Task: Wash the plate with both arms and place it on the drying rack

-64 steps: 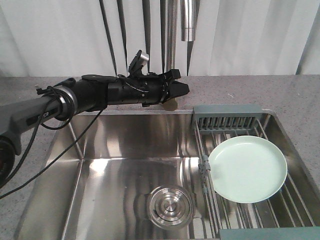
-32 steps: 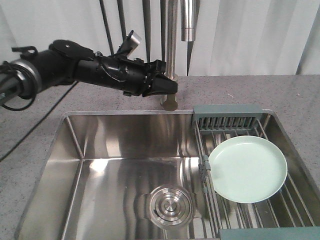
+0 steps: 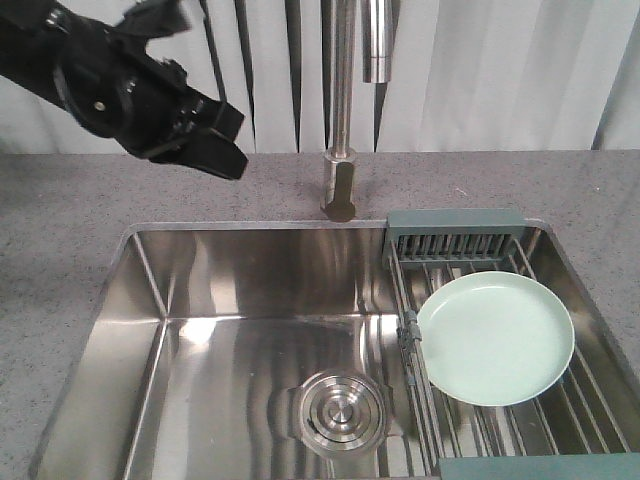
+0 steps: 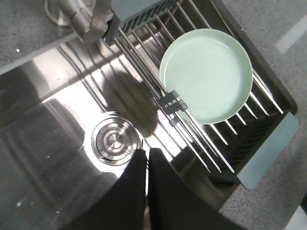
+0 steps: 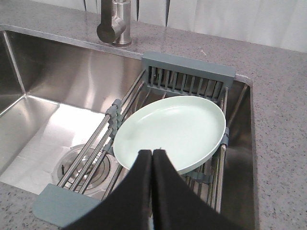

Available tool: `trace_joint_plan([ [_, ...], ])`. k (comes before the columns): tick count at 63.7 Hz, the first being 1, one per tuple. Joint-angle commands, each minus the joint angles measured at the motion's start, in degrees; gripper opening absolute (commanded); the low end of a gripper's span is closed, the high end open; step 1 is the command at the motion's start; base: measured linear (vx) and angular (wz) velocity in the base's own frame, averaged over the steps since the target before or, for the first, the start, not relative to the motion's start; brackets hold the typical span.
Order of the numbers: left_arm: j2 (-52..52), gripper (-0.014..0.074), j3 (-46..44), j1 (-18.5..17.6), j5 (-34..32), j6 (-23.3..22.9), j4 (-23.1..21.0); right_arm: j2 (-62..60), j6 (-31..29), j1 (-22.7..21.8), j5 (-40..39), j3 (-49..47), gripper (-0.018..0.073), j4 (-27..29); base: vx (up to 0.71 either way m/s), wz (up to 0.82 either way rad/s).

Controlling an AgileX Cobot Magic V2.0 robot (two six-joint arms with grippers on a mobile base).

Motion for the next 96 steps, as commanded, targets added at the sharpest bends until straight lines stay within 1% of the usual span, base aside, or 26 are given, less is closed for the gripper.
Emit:
trace_joint_plan([
  [1, -7.9, -0.0006, 0.1, 0.0, 0.5, -1.3, -0.3, 0.6, -0.6, -0.3, -4.0, -1.5, -0.0005, -0.2, 0.00, 0.00],
  [5, -12.4, -0.0006, 3.2, 0.0, 0.5, -1.3, 0.4, 0.6, -0.6, -0.3, -4.0, -1.5, -0.0005, -0.2, 0.00, 0.00],
  [13, -21.6, -0.0006, 12.0, 0.0, -0.9, -1.3, 3.7, 0.6, -0.6, -0.3, -4.0, -1.5, -0.0005, -0.2, 0.00, 0.00],
  [21, -32.3, -0.0006, 25.2, 0.0, -5.8, -1.3, 8.3, 0.6, -0.6, -0.3, -4.0, -1.5, -0.0005, -0.2, 0.00, 0.00],
  [25, -37.9, -0.0006, 31.7, 0.0, -9.3, -1.3, 9.6, 0.6, -0.6, -0.3, -4.0, -1.5, -0.0005, -0.1, 0.00, 0.00],
  [34, -47.7, -0.0006, 46.2, 0.0, -17.3, -1.3, 9.8, 0.6, -0.6, -0.3, -3.9, -1.5, -0.0005, 0.0, 0.00, 0.00],
  [41, -54.3, -0.0006, 55.6, 0.0, -22.7, -1.3, 9.8, 0.6, -0.6, -0.3, -3.9, -1.5, -0.0005, 0.0, 0.00, 0.00],
  [49, -59.0, -0.0006, 63.4, 0.0, -23.6, -1.3, 9.8, 0.6, -0.6, -0.3, -3.9, -1.5, -0.0005, 0.0, 0.00, 0.00],
  [60, -61.6, -0.0006, 68.8, 0.0, -23.4, -1.3, 9.8, 0.6, -0.6, -0.3, -3.9, -1.5, -0.0005, 0.0, 0.00, 0.00],
  [78, -61.6, -0.0006, 69.4, 0.0, -23.3, -1.3, 9.8, 0.6, -0.6, -0.3, -3.9, -1.5, -0.0005, 0.0, 0.00, 0.00],
  [83, -61.6, -0.0006, 69.4, 0.0, -24.2, -1.0, 10.2, 0.6, -0.6, -0.3, -3.9, -1.5, -0.0005, 0.0, 0.00, 0.00],
  [89, -61.6, -0.0006, 69.6, 0.0, -28.5, -1.1, 10.2, 0.6, -0.6, -0.3, -3.9, -1.5, -0.0005, 0.0, 0.00, 0.00],
  [92, -61.6, -0.0006, 70.2, 0.0, -32.2, -1.1, 9.7, 0.6, -0.6, -0.3, -3.9, -1.5, -0.0005, 0.0, 0.00, 0.00],
  [96, -61.7, -0.0006, 72.6, 0.0, -37.6, -1.1, 10.3, 0.6, -0.6, -0.3, -3.9, -1.5, -0.0005, 0.0, 0.00, 0.00],
])
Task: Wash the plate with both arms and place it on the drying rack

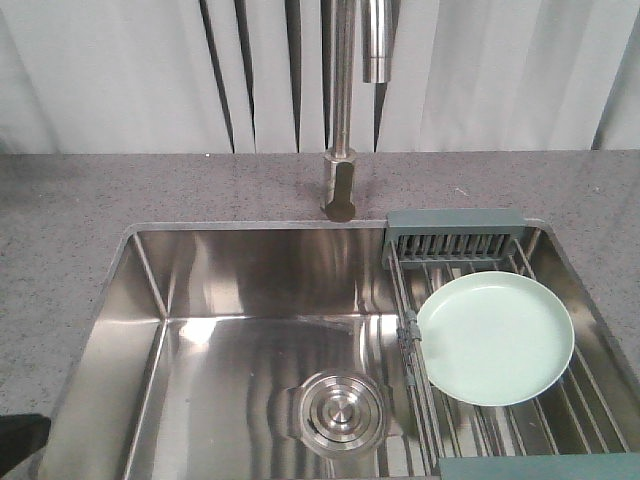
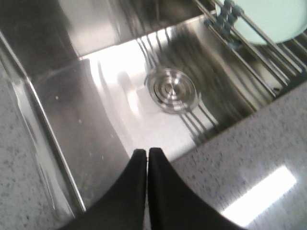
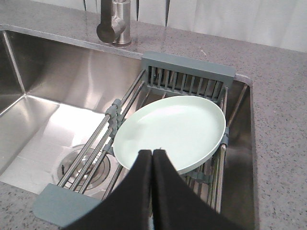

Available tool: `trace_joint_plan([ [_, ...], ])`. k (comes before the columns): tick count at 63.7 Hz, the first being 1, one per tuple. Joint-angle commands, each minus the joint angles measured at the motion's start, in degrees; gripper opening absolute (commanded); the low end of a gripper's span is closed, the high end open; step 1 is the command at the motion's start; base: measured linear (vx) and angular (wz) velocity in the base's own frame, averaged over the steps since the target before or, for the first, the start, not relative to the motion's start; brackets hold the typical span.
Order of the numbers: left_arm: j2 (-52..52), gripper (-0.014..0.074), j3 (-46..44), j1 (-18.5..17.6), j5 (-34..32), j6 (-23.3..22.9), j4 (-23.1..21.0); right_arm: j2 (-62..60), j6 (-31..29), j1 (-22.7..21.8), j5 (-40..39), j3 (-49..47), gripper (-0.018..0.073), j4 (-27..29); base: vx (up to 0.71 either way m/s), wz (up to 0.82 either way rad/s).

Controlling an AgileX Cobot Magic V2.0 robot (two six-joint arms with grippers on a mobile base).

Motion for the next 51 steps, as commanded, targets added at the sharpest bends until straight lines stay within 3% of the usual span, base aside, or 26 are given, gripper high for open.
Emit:
trace_joint_plan([
  [1, 0.2, -0.0006, 1.6, 0.0, -11.5, -0.4, -0.4, 0.6, -0.6, -0.3, -4.0, -1.5, -0.0005, 0.0, 0.00, 0.00],
  [11, -0.8, -0.0006, 13.2, 0.0, -24.6, -0.5, 2.0, 0.6, -0.6, -0.3, -4.0, -1.5, -0.0005, 0.1, 0.00, 0.00],
  [34, -14.8, -0.0006, 33.2, 0.0, -39.3, -0.7, 2.0, 0.6, -0.6, -0.3, -4.0, -1.5, -0.0005, 0.2, 0.00, 0.00],
  [44, -20.8, -0.0006, 33.0, 0.4, -41.1, -2.4, 10.0, 0.6, -0.6, -0.3, -4.0, -1.5, -0.0005, 0.2, 0.00, 0.00],
  [45, -33.0, -0.0006, 33.0, 16.9, -42.3, -12.6, 17.4, 0.6, -0.6, -0.3, -4.0, -1.5, -0.0005, 0.3, 0.00, 0.00],
  [51, -34.3, -0.0006, 33.0, 17.7, -42.4, -12.6, 17.7, 0.6, -0.6, -0.3, -4.0, -1.5, -0.0005, 0.3, 0.00, 0.00],
])
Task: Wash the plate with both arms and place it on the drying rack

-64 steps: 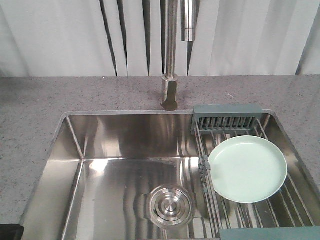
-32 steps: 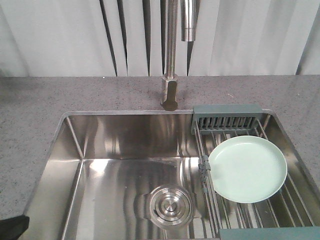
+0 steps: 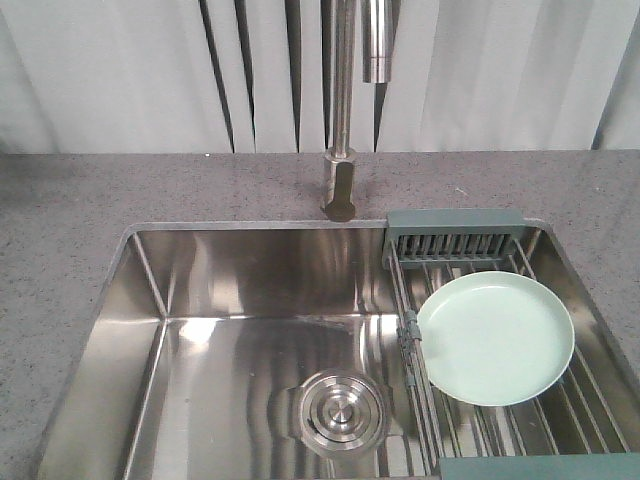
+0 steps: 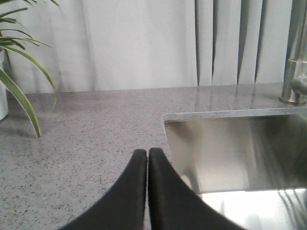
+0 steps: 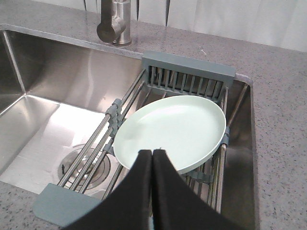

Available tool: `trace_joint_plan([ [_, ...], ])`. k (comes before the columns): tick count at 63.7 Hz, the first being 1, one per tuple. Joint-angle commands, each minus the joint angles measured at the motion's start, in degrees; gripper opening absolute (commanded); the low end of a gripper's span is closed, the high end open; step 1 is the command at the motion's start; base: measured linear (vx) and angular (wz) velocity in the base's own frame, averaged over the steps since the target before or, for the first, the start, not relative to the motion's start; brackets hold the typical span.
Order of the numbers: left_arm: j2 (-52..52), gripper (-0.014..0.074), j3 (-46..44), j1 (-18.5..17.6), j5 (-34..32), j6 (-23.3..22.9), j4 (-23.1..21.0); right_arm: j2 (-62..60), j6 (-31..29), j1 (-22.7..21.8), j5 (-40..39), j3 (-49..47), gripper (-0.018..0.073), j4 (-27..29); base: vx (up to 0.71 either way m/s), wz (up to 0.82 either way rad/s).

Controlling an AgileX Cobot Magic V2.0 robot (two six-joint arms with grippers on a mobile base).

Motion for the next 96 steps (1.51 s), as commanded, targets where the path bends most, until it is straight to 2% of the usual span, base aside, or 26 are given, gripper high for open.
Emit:
trace_joint_plan([
  [1, -1.3, -0.0006, 1.3, 0.8, -4.2, -0.5, 0.1, 0.6, -0.4, -0.3, -4.0, -1.5, -0.0005, 0.2, 0.00, 0.00],
  [9, -1.3, -0.0006, 1.3, 0.8, -3.3, -1.3, 1.6, 0.6, -0.4, -0.3, -4.0, -1.5, -0.0005, 0.3, 0.00, 0.00],
  [96, -1.2, -0.0006, 1.2, 0.8, -3.2, -1.9, 1.5, 0.6, -0.4, -0.4, -5.1, -1.3, -0.0005, -0.2, 0.00, 0.00],
])
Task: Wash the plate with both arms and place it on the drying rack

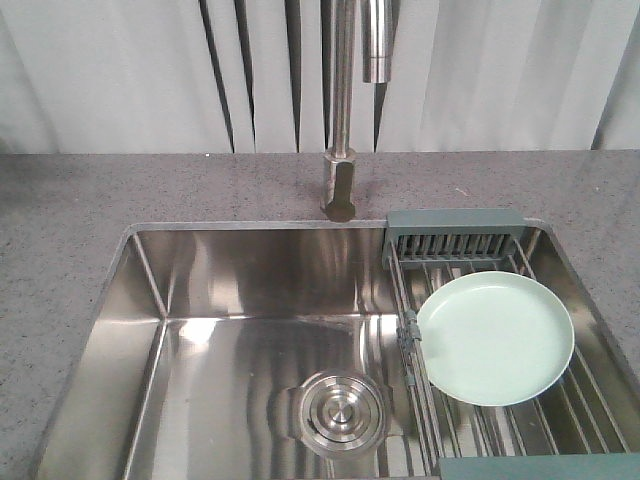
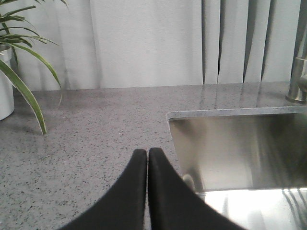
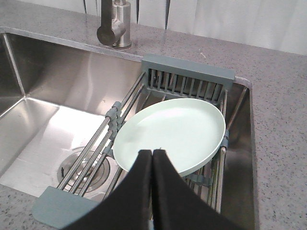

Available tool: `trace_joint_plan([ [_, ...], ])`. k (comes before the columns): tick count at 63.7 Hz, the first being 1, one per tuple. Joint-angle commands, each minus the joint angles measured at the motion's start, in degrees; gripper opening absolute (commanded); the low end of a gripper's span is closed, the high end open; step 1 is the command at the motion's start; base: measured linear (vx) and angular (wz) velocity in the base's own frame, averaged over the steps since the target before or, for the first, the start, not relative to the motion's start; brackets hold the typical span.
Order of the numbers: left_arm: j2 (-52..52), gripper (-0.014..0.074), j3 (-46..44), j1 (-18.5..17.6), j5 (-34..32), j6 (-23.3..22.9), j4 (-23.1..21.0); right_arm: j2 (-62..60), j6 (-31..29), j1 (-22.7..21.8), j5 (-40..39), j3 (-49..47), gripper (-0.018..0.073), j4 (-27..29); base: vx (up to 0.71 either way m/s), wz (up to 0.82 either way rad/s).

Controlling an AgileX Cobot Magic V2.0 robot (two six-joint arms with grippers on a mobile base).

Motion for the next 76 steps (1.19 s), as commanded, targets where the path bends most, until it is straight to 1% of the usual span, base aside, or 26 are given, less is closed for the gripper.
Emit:
trace_joint_plan([
  [1, -0.9, -0.0006, 1.2, 0.1, -4.0, -0.6, -0.1, 0.6, -0.4, -0.4, -4.5, -1.5, -0.0005, -0.3, 0.00, 0.00],
  [7, -0.9, -0.0006, 1.2, 0.1, -4.0, -0.6, -0.1, 0.6, -0.1, -0.4, -5.2, -1.5, -0.0005, -0.3, 0.00, 0.00],
  [12, -0.9, -0.0006, 1.2, 0.1, -4.0, -0.6, -0.1, 0.6, -0.1, -0.4, -7.4, -1.2, -0.0005, -0.4, 0.00, 0.00],
  [18, -0.9, -0.0006, 1.2, 0.1, -4.0, -0.6, -0.1, 0.5, -0.1, -0.4, -15.0, 2.1, -0.0005, -1.0, 0.00, 0.00],
  [23, -0.9, -0.0006, 1.2, 0.1, -4.0, -0.6, -0.1, 0.5, 0.0, -0.4, -22.2, 7.3, -0.0005, -1.6, 0.00, 0.00],
  [27, -0.9, -0.0006, 1.2, 0.1, -4.0, -0.6, -0.1, 0.5, 1.3, -0.4, -25.5, 10.9, -0.0005, -1.6, 0.00, 0.00],
  [33, -0.9, -0.0006, 1.2, 0.1, -4.0, -0.6, -0.1, 0.5, 6.2, -0.4, -29.1, 14.7, -0.0005, -1.3, 0.00, 0.00],
  [37, -0.9, -0.0006, 1.2, 0.1, -4.0, -0.6, -0.1, 0.5, 8.2, -0.4, -30.5, 16.2, -0.0005, -1.5, 0.00, 0.00],
  [44, -0.9, -0.0006, 1.2, 0.1, -4.0, -0.6, -0.1, 0.5, 8.5, -0.7, -34.2, 18.6, -0.0005, -1.7, 0.00, 0.00],
  [50, -0.9, -0.0006, 1.2, 0.1, -4.0, -0.6, -0.1, 0.5, 10.8, -3.2, -37.0, 20.7, -0.0005, -1.4, 0.00, 0.00],
  [55, -0.9, -0.0006, 1.2, 0.1, -4.0, -0.6, -0.1, 0.5, 12.7, -6.7, -37.6, 21.1, -0.0005, -1.7, 0.00, 0.00],
  [58, -0.9, -0.0006, 1.2, 0.1, -4.0, -0.6, -0.1, 0.3, 12.9, -8.0, -37.9, 21.0, -0.0005, -2.3, 0.00, 0.00],
  [70, -0.9, -0.0006, 1.2, 0.1, -4.0, -0.6, -0.1, -5.4, 12.9, -8.4, -36.9, 21.0, -0.0005, -4.7, 0.00, 0.00],
  [76, -0.9, -0.0006, 1.2, 0.1, -4.0, -0.6, -0.1, -9.5, 12.9, -8.4, -35.2, 21.1, -0.0005, -4.7, 0.00, 0.00],
])
